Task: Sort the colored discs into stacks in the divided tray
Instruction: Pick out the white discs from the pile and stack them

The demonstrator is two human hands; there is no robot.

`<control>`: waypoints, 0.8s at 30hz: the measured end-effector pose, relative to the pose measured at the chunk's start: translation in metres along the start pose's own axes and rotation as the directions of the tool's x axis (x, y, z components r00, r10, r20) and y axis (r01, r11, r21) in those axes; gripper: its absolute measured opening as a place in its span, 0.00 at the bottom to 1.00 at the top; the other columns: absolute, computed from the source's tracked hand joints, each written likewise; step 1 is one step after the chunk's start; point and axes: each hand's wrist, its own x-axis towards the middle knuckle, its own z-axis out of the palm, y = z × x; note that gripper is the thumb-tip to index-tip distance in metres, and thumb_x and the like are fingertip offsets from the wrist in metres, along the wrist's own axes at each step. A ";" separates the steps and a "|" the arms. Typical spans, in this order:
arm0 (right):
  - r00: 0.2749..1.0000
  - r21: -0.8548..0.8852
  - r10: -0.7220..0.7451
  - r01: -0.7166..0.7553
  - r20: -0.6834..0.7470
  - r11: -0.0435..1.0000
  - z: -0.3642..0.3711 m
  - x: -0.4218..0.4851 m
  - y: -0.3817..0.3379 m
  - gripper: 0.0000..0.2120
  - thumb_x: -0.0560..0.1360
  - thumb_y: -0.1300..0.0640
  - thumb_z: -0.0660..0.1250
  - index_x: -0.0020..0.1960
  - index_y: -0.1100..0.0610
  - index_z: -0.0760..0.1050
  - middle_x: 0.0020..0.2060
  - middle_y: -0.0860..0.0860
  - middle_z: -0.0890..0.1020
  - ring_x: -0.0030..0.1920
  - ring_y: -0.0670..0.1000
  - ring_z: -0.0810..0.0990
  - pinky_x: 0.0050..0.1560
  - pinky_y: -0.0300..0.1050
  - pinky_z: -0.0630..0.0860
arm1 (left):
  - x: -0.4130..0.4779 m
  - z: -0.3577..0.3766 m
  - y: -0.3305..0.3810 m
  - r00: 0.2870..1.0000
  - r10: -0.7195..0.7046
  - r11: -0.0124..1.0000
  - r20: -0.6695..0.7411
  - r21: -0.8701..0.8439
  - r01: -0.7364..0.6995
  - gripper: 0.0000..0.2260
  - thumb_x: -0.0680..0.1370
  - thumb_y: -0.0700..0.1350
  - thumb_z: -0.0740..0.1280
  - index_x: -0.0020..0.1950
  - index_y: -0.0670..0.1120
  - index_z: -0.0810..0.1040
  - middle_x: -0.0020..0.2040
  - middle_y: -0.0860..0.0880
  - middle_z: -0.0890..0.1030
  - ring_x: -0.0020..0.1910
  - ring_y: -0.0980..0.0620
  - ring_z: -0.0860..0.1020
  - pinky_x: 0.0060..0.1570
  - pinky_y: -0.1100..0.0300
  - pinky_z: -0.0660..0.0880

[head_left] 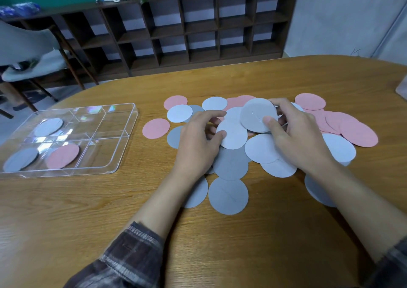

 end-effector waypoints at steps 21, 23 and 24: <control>0.975 0.070 -0.107 0.095 0.193 0.993 0.008 -0.006 -0.007 0.22 0.86 0.58 0.56 0.79 0.50 0.66 0.43 0.33 0.73 0.48 0.33 0.72 0.49 0.25 0.64 | -0.007 0.004 0.007 0.997 -0.072 0.973 -0.015 -0.220 0.067 0.05 0.80 0.39 0.72 0.53 0.46 0.78 0.54 0.54 0.85 0.46 0.58 0.86 0.47 0.60 0.81; 0.972 0.061 -0.098 0.087 0.211 0.994 0.009 -0.007 -0.007 0.22 0.86 0.58 0.55 0.80 0.50 0.64 0.43 0.35 0.73 0.49 0.34 0.73 0.49 0.26 0.64 | -0.007 0.004 0.008 0.998 -0.064 0.970 -0.018 -0.237 0.057 0.08 0.80 0.38 0.72 0.57 0.46 0.78 0.52 0.53 0.85 0.47 0.57 0.86 0.50 0.59 0.82; 0.969 0.056 -0.091 0.080 0.230 0.995 0.009 -0.007 -0.008 0.23 0.86 0.58 0.54 0.81 0.50 0.62 0.44 0.36 0.73 0.50 0.34 0.73 0.49 0.27 0.65 | -0.008 0.004 0.008 0.998 -0.055 0.973 -0.020 -0.227 0.049 0.11 0.79 0.38 0.72 0.60 0.47 0.79 0.52 0.53 0.85 0.47 0.58 0.86 0.51 0.60 0.82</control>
